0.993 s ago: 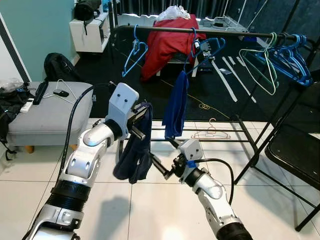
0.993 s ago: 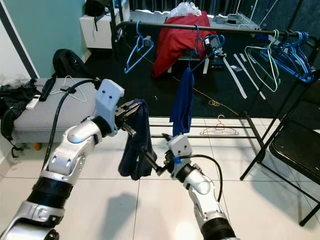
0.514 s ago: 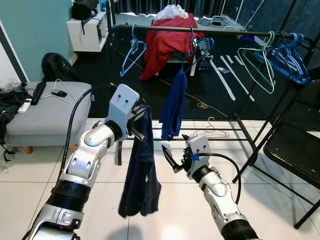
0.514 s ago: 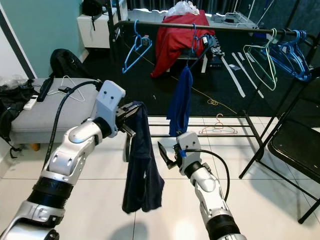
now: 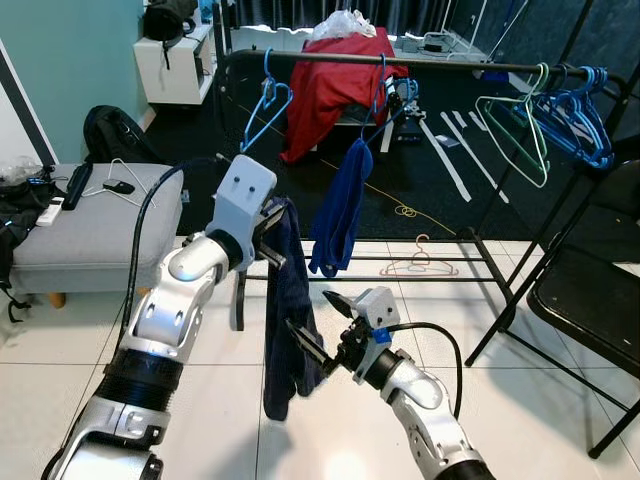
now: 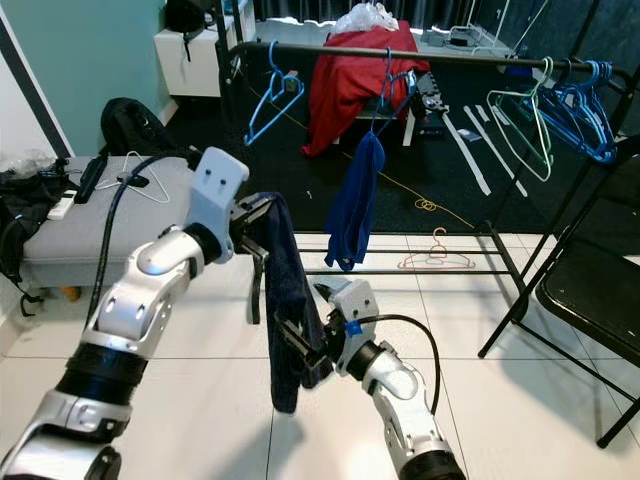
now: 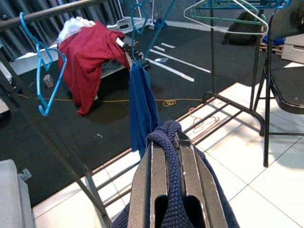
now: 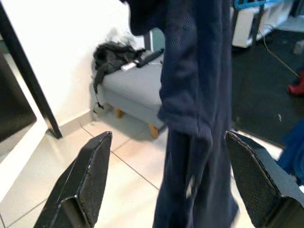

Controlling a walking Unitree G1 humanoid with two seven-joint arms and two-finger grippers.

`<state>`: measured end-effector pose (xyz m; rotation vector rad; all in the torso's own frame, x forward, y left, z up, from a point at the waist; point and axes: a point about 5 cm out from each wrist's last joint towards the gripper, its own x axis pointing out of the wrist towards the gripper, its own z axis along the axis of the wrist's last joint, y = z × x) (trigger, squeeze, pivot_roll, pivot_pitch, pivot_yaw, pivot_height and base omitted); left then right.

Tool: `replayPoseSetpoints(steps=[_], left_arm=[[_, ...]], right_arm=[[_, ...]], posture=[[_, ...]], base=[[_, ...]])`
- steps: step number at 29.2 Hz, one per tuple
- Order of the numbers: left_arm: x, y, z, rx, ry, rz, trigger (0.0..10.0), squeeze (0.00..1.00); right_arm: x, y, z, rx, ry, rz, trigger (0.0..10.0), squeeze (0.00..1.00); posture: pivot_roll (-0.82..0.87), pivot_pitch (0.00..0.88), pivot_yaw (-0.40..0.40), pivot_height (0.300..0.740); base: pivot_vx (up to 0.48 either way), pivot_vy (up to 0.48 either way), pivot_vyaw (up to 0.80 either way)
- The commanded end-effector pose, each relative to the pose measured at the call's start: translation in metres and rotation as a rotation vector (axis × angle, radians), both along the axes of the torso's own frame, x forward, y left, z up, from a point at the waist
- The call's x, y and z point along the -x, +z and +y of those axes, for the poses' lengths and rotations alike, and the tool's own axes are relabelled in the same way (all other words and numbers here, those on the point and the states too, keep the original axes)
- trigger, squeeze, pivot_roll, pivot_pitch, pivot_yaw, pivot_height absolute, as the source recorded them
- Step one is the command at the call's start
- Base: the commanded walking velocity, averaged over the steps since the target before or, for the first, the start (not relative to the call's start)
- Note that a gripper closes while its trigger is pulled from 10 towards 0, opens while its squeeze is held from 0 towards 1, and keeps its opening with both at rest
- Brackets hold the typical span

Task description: Hang hanger

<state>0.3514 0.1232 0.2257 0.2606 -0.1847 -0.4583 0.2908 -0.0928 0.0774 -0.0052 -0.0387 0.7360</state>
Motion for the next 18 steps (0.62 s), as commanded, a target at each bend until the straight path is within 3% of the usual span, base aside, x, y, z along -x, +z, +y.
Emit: replayPoseSetpoints(steps=[1, 3, 5, 7, 9, 15, 18], left_arm=[[-0.001, 0.01, -0.001, -0.006, 0.001, -0.021, 10.0, 0.0], [0.001, 0.024, -0.006, 0.016, -0.03, -0.032, 10.0, 0.0], [0.001, 0.024, -0.006, 0.016, -0.03, -0.032, 10.0, 0.0], [0.003, 0.039, -0.008, 0.027, -0.051, -0.041, 10.0, 0.0], [0.003, 0.051, -0.008, 0.038, -0.063, -0.05, 10.0, 0.0], [0.004, 0.06, -0.009, 0.062, -0.075, -0.059, 10.0, 0.0], [0.005, 0.069, -0.011, 0.07, -0.087, -0.071, 10.0, 0.0]], right_arm=[[-0.003, -0.006, -0.004, 0.042, -0.032, 0.023, 10.0, 0.0], [-0.013, -0.008, -0.013, 0.082, -0.132, 0.007, 10.0, 0.0], [-0.013, -0.008, -0.013, 0.082, -0.132, 0.007, 10.0, 0.0], [-0.022, -0.002, -0.019, 0.081, -0.188, -0.024, 10.0, 0.0], [-0.029, 0.006, -0.02, 0.08, -0.202, -0.048, 10.0, 0.0], [-0.033, 0.007, -0.021, 0.066, -0.208, -0.036, 10.0, 0.0], [-0.032, 0.004, -0.017, 0.04, -0.154, -0.007, 10.0, 0.0]], posture=[[-0.04, 0.045, -0.034, 0.74], [-0.03, 0.048, -0.032, 0.74], [-0.03, 0.048, -0.032, 0.74], [-0.02, 0.046, -0.029, 0.74], [-0.02, 0.045, -0.029, 0.74], [-0.01, 0.046, -0.029, 0.74], [-0.01, 0.046, -0.027, 0.74]], base=[[0.0, 0.0, 0.0], [0.0, 0.0, 0.0], [0.0, 0.0, 0.0], [0.0, 0.0, 0.0], [0.0, 0.0, 0.0], [0.0, 0.0, 0.0], [0.0, 0.0, 0.0]])
